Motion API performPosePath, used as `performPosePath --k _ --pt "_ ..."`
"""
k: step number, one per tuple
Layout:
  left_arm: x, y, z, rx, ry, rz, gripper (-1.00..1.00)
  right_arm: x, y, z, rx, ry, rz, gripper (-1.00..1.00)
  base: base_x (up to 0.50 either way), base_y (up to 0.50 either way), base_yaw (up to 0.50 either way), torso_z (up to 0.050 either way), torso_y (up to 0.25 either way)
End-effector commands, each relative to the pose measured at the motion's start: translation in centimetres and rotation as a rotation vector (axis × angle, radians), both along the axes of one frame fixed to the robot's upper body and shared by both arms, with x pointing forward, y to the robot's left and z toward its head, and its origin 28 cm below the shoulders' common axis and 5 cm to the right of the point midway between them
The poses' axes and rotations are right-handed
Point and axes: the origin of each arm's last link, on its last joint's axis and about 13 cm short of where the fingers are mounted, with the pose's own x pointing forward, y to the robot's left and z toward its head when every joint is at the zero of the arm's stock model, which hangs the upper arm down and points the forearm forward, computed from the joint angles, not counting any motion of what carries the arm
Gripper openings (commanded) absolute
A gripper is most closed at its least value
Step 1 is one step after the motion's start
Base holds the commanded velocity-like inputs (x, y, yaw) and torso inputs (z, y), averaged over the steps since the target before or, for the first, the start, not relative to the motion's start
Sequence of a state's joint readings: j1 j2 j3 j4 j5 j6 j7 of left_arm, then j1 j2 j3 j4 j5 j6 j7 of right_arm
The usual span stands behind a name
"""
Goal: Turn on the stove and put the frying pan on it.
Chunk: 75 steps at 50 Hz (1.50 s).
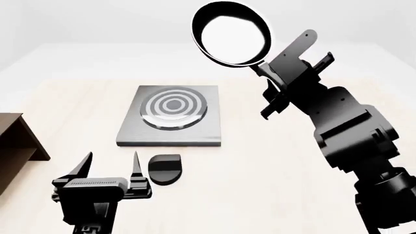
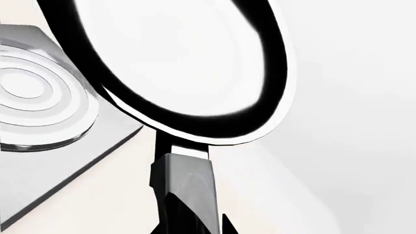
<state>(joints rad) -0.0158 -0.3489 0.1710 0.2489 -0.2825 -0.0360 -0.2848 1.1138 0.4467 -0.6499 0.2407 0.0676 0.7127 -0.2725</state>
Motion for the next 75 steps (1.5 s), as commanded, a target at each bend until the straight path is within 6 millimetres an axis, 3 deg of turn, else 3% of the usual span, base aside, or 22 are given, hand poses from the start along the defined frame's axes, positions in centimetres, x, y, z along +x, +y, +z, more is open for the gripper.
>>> performPosePath --k 1,13,29,41,60,75 --pt "-0.1 0.1 0.1 -0.016 -0.009 -0.015 1.0 1.0 2.1 2.0 -0.02 -0.137 -0.026 -1.0 0.0 0.0 0.0 0.0 0.011" --pt "-0.1 0.3 0.1 -0.015 -0.015 -0.028 1.0 2.6 4.9 1.8 0.0 -0.136 -0.019 -1.0 0.0 0.0 0.0 0.0 0.002" --pt "-0.3 0.2 0.1 0.002 -0.046 -0.04 1.0 3.1 8.5 1.5 0.074 -0.169 -0.036 -1.0 0.0 0.0 0.0 0.0 0.002" --pt "-0.6 0.1 0.2 0.004 -0.079 -0.077 1.0 3.3 10.0 1.1 0.103 -0.19 -0.058 -1.0 0.0 0.0 0.0 0.001 0.002" --pt "-0.9 -0.1 0.0 -0.012 -0.084 -0.125 1.0 3.0 11.7 0.0 0.004 -0.178 -0.018 -1.0 0.0 0.0 0.0 0.001 0.002" --pt "-1.0 -0.2 -0.1 0.012 -0.097 -0.132 1.0 2.5 13.5 -0.4 0.005 -0.186 0.015 -1.0 0.0 0.0 0.0 0.0 -0.212"
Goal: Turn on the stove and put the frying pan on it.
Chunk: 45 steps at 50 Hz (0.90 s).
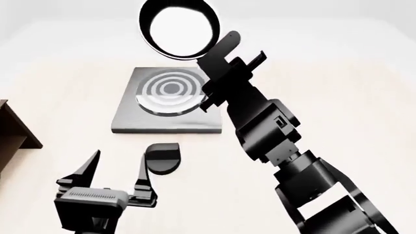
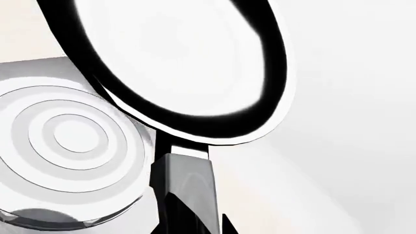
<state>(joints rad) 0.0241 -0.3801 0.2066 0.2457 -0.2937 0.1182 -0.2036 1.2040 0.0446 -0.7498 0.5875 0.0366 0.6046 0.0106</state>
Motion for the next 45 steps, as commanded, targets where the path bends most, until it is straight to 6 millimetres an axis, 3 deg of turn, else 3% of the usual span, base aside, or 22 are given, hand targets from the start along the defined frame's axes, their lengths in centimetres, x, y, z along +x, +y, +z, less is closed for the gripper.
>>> performPosePath --k 1,14,45 --pt "-0.1 -0.1 -0.1 0.013 -0.009 -0.007 1.0 -0.2 1.2 1.2 -0.038 -0.104 -0.003 -1.0 0.0 0.0 0.0 0.0 -0.25" --pt "-0.2 -0.1 0.1 0.01 -0.018 0.007 1.0 -0.5 2.1 1.3 -0.025 -0.111 0.012 -1.0 0.0 0.0 0.0 0.0 -0.25" --pt "0.0 0.3 0.3 -0.02 -0.034 0.066 1.0 -0.4 3.9 0.0 -0.022 -0.106 0.03 -1.0 0.0 0.0 0.0 0.0 0.001"
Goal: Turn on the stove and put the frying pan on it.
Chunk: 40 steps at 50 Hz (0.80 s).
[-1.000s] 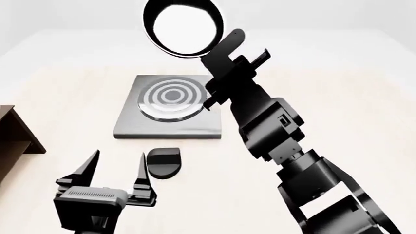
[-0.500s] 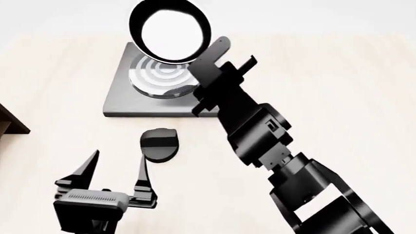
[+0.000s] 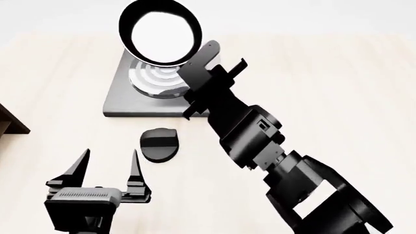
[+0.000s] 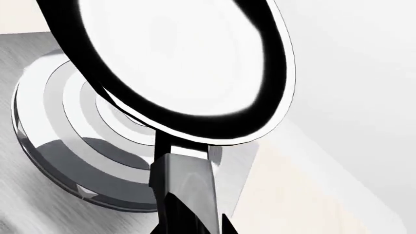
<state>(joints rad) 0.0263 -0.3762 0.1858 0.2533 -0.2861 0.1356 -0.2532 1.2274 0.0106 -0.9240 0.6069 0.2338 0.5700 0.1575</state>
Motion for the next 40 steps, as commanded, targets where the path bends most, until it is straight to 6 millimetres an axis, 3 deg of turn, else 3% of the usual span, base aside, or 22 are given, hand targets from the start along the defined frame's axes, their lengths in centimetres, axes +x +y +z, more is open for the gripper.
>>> performPosePath --k 1,40 --pt "0.0 0.0 0.0 -0.004 -0.003 0.002 1.0 0.5 0.6 1.1 -0.031 -0.101 -0.02 -1.0 0.0 0.0 0.0 0.0 0.01" --pt "0.0 0.5 0.1 -0.029 -0.006 0.015 1.0 1.1 0.0 -1.6 -0.15 -0.048 -0.042 -1.0 0.0 0.0 0.0 0.0 0.002"
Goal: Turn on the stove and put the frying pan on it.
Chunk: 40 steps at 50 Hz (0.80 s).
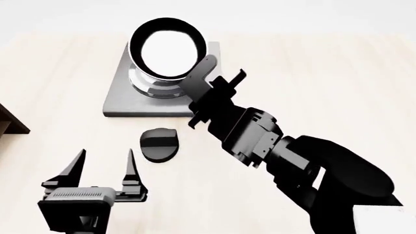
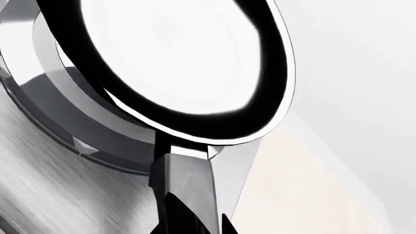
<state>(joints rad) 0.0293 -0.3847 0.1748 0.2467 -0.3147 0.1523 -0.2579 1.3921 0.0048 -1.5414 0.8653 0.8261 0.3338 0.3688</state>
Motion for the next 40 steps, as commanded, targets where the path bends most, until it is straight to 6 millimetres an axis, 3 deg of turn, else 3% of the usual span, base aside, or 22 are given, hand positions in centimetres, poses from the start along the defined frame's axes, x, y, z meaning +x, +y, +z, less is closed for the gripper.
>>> performPosePath --k 1,17,18,40 --pt "0.0 0.2 0.2 -0.007 -0.003 0.004 1.0 0.2 0.1 0.8 -0.075 -0.092 0.017 -1.0 0.0 0.0 0.0 0.0 0.0" --pt "0.0 0.2 0.2 -0.011 -0.005 0.005 1.0 -0.1 0.4 0.0 -0.105 -0.092 0.041 -1.0 0.0 0.0 0.0 0.0 0.002" --pt "0.0 0.3 0.2 -0.011 -0.005 0.006 1.0 -0.1 0.4 0.0 -0.106 -0.091 0.043 1.0 0.0 0.0 0.0 0.0 0.0" --pt "0.0 0.3 0.2 -0.013 -0.004 0.007 1.0 0.1 0.5 1.0 -0.036 -0.07 0.043 1.0 0.0 0.0 0.0 0.0 0.0"
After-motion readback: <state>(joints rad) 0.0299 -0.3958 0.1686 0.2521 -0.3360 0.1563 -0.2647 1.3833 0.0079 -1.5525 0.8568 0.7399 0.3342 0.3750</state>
